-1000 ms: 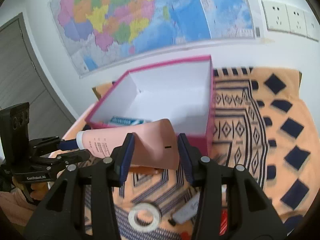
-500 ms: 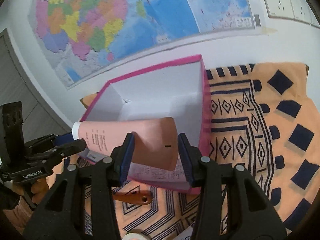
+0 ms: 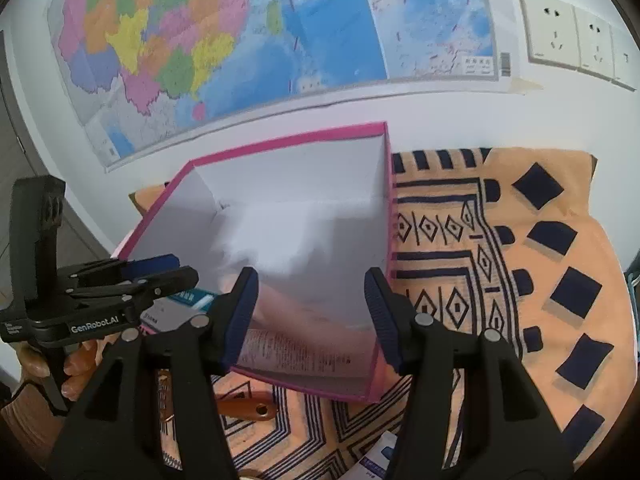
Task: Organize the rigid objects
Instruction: 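Carry the pink tube into the magenta box and open the right tool, then move the right tool down to the red corkscrew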
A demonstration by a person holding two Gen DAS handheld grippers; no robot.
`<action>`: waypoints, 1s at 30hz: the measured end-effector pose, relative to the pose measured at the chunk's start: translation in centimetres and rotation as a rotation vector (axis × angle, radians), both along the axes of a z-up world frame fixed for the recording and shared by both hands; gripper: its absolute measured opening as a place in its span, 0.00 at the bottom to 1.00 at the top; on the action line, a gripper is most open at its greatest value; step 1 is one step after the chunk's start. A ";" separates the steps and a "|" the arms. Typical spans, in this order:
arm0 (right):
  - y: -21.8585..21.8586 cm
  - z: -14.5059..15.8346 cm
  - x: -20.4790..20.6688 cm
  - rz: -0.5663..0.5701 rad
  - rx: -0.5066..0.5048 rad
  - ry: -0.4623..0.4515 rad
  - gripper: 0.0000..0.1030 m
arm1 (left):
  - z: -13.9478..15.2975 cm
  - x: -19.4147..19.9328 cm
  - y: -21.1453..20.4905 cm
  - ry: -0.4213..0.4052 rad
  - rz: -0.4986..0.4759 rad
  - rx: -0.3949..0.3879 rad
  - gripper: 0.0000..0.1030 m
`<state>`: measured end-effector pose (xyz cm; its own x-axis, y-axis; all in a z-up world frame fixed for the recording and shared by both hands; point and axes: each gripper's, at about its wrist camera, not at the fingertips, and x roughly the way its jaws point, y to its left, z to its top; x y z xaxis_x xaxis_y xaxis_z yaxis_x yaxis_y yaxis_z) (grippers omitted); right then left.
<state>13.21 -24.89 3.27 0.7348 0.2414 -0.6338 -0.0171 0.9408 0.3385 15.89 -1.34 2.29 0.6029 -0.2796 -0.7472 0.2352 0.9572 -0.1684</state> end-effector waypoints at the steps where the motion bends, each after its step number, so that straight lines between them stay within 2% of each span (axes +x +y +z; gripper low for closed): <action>1: 0.0 0.0 -0.1 0.002 0.002 0.000 0.55 | 0.1 -0.1 0.1 -0.004 0.002 0.000 0.42; 9: 0.0 -0.1 -1.5 0.030 0.041 -0.001 0.56 | 1.2 -2.7 0.3 -0.069 -0.014 0.001 0.42; 18: 0.4 1.0 -5.1 0.080 0.089 -0.047 0.56 | 3.0 -8.8 -0.7 -0.190 -0.124 -0.034 0.50; 24: 0.0 0.2 -7.9 0.080 0.101 -0.026 0.56 | 1.5 -11.1 -2.5 -0.145 -0.207 -0.062 0.51; 30: -1.2 -2.8 -11.2 0.019 0.072 0.064 0.56 | -1.5 -13.0 -5.6 -0.066 -0.306 -0.065 0.51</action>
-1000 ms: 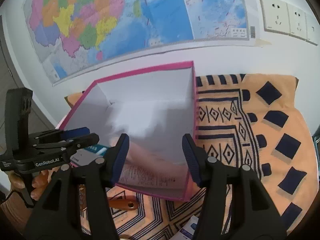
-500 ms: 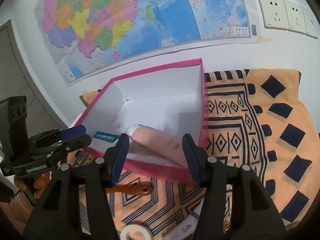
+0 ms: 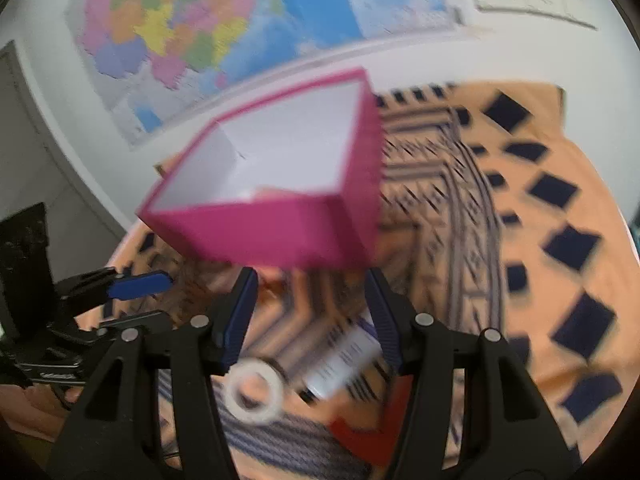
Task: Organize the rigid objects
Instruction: 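Move the right tool down to the red corkscrew, then grasp the red corkscrew by its body with the right tool and lift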
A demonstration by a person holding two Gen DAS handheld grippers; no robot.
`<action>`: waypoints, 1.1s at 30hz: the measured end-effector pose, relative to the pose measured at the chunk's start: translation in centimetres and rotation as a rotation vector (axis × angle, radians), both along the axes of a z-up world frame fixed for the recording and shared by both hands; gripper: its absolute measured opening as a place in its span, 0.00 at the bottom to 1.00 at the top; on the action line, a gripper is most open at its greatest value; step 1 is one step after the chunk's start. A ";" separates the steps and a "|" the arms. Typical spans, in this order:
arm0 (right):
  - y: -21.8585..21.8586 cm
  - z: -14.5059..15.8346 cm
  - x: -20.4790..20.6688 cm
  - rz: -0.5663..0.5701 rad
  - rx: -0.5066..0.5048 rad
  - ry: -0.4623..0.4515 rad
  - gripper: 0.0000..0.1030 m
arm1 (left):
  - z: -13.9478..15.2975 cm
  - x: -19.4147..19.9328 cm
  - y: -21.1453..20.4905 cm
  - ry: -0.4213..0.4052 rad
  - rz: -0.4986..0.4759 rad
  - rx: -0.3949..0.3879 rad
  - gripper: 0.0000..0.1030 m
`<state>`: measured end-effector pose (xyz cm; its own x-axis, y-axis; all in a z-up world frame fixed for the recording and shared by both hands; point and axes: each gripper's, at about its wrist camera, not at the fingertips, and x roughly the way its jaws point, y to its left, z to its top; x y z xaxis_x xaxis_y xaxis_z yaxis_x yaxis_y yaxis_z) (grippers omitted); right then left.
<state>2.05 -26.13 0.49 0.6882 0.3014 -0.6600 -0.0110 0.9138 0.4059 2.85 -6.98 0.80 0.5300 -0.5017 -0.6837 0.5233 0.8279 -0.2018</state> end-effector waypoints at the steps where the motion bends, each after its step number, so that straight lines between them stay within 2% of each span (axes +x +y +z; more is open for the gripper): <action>1: -0.3 -0.4 -0.5 -0.014 -0.004 0.012 0.56 | -0.4 -0.2 -0.4 0.010 -0.013 0.000 0.51; 9: -3.0 -3.2 -4.5 -0.150 -0.028 0.088 0.56 | -3.0 -1.0 -3.1 0.080 -0.072 0.007 0.51; 13: -3.4 -4.9 -4.8 -0.157 -0.026 0.138 0.56 | -3.5 -1.2 -4.1 0.094 -0.089 0.016 0.51; 19: -3.0 -6.3 -4.1 -0.148 -0.025 0.154 0.55 | -3.5 -1.2 -4.3 0.095 -0.094 0.019 0.51; 20: -2.9 -6.3 -4.1 -0.148 -0.030 0.150 0.54 | -3.6 -1.3 -4.3 0.095 -0.094 0.020 0.51; 23: -2.8 -6.4 -3.8 -0.149 -0.045 0.155 0.40 | -3.7 -1.2 -4.3 0.099 -0.095 0.019 0.50; 28: -2.4 -6.4 -3.6 -0.139 -0.066 0.147 0.37 | -3.8 -1.1 -4.5 0.103 -0.105 0.014 0.51; 33: -2.6 -5.6 -4.2 -0.153 -0.036 0.106 0.34 | -3.7 -1.3 -4.8 0.102 -0.121 0.017 0.51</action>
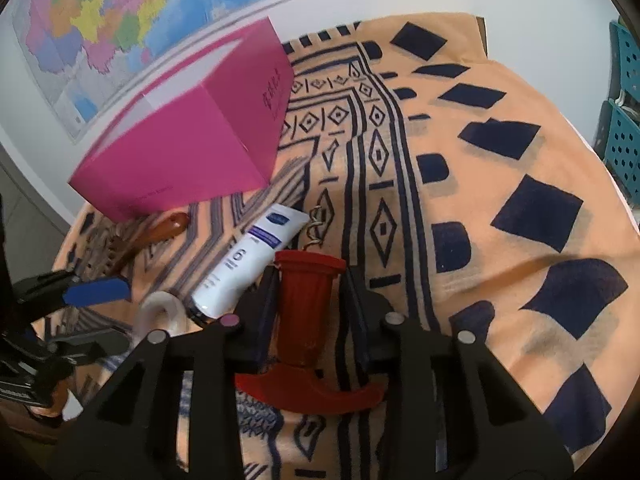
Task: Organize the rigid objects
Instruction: 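Grasp the red corkscrew by its body with the right tool and lift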
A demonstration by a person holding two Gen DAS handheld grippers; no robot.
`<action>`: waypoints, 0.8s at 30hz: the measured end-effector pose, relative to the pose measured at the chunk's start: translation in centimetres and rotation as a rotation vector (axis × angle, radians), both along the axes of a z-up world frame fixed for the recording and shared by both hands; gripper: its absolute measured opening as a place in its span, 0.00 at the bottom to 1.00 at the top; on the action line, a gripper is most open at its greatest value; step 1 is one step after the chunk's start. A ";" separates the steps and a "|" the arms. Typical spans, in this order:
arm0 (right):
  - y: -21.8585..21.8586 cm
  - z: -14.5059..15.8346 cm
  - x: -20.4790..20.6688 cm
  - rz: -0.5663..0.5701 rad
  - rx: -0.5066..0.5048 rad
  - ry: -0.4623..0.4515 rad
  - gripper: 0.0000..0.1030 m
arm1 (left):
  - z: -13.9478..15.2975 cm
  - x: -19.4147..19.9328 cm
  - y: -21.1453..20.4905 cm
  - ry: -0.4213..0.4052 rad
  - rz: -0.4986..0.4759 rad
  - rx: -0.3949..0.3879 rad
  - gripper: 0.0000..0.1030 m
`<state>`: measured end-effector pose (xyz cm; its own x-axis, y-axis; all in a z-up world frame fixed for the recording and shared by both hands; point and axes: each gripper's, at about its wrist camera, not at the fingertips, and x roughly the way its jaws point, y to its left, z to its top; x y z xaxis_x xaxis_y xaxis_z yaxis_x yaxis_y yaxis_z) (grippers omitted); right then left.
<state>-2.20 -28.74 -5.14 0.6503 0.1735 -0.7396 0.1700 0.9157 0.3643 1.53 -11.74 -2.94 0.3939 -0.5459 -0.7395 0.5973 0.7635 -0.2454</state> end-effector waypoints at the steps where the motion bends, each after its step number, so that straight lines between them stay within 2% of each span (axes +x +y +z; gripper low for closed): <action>1: 0.0 0.4 -0.3 0.000 0.004 -0.017 0.34 | 0.0 0.0 0.0 0.000 -0.004 -0.001 0.51; 9: 1.1 4.1 -1.2 0.034 0.019 -0.125 0.34 | 1.0 -0.1 -0.1 0.018 -0.045 -0.065 0.51; 18: 3.2 7.5 0.8 0.110 0.021 -0.241 0.34 | 4.5 0.6 2.2 -0.023 -0.049 -0.182 0.51; 24: 4.8 9.0 2.9 0.170 0.013 -0.299 0.34 | 5.6 1.3 2.1 -0.086 -0.018 -0.148 0.50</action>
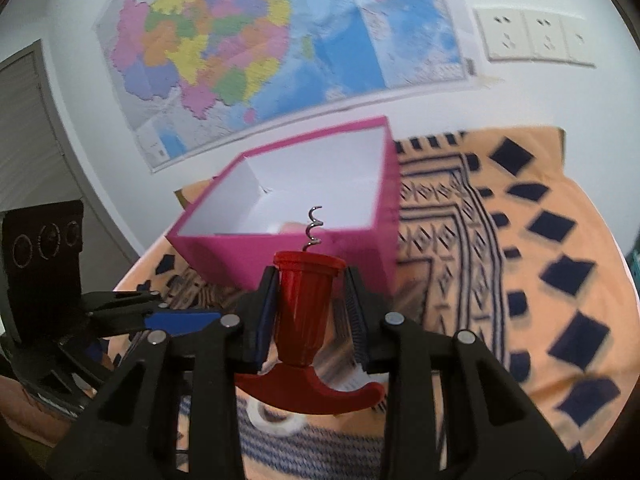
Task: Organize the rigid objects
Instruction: 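Grasp the red corkscrew by its body with the right tool and lift, then lower the red corkscrew into the magenta box and open the right tool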
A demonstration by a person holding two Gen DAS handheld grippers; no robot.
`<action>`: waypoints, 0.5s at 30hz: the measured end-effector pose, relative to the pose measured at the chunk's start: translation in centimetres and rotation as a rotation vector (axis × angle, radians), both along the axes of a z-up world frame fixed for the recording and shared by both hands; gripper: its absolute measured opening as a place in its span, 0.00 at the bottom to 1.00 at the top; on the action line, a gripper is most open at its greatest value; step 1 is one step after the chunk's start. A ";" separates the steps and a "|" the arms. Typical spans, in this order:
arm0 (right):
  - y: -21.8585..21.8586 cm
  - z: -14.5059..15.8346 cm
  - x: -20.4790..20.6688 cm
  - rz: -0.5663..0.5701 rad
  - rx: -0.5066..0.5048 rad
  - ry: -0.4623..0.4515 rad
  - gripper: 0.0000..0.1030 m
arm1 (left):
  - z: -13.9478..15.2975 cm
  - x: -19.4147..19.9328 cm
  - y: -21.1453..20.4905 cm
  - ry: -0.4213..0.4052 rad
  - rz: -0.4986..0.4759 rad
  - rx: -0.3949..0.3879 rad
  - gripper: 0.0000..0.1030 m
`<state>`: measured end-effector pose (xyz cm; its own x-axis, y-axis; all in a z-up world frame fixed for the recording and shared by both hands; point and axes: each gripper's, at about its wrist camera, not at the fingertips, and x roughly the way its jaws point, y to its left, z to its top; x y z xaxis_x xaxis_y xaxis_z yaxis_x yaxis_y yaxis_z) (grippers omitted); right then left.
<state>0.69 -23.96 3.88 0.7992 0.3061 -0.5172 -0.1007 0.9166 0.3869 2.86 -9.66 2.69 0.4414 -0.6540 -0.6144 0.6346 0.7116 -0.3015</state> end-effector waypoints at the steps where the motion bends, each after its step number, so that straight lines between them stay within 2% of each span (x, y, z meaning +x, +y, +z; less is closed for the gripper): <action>1: 0.2 0.2 0.5 0.010 -0.001 -0.007 0.34 | 0.2 0.2 0.0 -0.006 0.004 0.002 0.50; 5: 0.8 1.1 2.0 0.039 0.002 -0.035 0.34 | 0.7 1.1 -0.1 -0.030 0.025 0.015 0.50; 15: 1.2 2.9 5.7 0.067 -0.035 -0.075 0.34 | 1.4 4.2 0.3 -0.044 0.084 0.030 0.37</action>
<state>6.42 -22.71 6.76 0.8145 0.3427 -0.4682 -0.1893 0.9197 0.3439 7.04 -9.32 4.09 0.5209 -0.5952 -0.6118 0.5846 0.7711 -0.2525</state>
